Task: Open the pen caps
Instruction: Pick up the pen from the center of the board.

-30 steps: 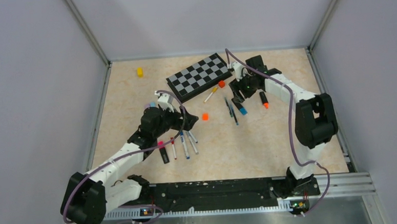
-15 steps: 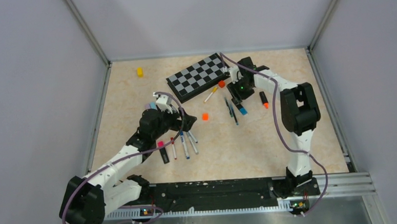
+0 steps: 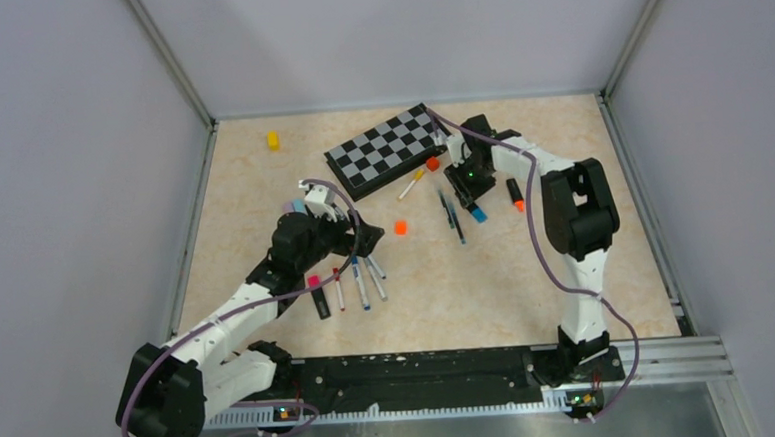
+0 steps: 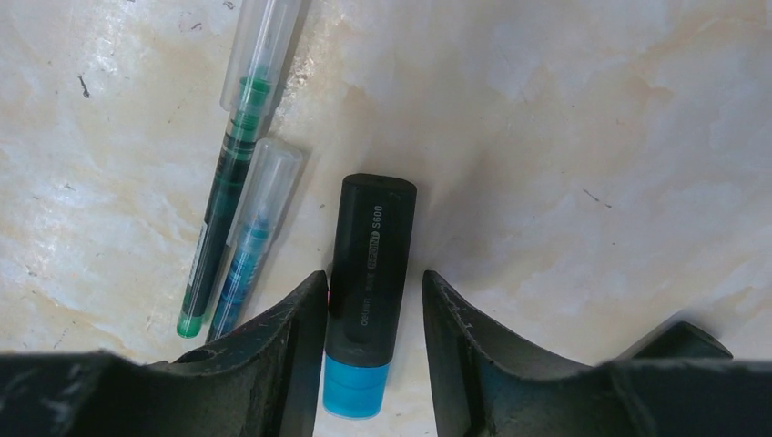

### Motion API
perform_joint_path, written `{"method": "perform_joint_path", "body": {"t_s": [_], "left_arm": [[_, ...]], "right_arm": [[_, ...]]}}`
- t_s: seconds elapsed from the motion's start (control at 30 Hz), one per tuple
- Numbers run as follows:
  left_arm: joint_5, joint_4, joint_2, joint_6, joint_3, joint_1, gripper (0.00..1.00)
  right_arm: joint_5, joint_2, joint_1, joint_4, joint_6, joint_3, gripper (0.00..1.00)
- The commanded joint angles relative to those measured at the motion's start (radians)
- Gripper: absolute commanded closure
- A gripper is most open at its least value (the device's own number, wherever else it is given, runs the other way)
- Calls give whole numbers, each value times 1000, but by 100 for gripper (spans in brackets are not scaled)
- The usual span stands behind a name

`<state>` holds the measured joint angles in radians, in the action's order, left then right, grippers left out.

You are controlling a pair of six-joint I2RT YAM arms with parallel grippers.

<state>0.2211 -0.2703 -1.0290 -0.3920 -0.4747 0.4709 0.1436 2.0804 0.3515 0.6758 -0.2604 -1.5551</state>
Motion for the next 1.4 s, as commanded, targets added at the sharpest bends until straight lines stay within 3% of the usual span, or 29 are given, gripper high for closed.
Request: {"method": "perform_joint_path", "body": {"t_s": [0.0,0.47,0.63,0.77,0.93,1.2,1.37], "left_arm": [[27,-65,12,-13,8,-5,1],[198,-169,-44,-101,6,-5,1],[300,-239,-118,-181,-1,-4,1],[345,-321,-178,-268,-1,8,1],[321,-368,-250,-309,-36,76,1],[146,-380,-429,-326,-192,239,1],[30,-365,-560,-356,-329,322,3]], "right_arm": [[-40,15,14,-1,0,-18,59],[-61,-8,14,-52,-8,73,57],[-61,-47,15,-99,-2,124,79],[-37,-133,12,-182,19,207,90],[80,-295,-18,-250,96,301,100],[490,-554,-180,-465,338,521,100],[664,-613,-218,-595,476,588,100]]}}
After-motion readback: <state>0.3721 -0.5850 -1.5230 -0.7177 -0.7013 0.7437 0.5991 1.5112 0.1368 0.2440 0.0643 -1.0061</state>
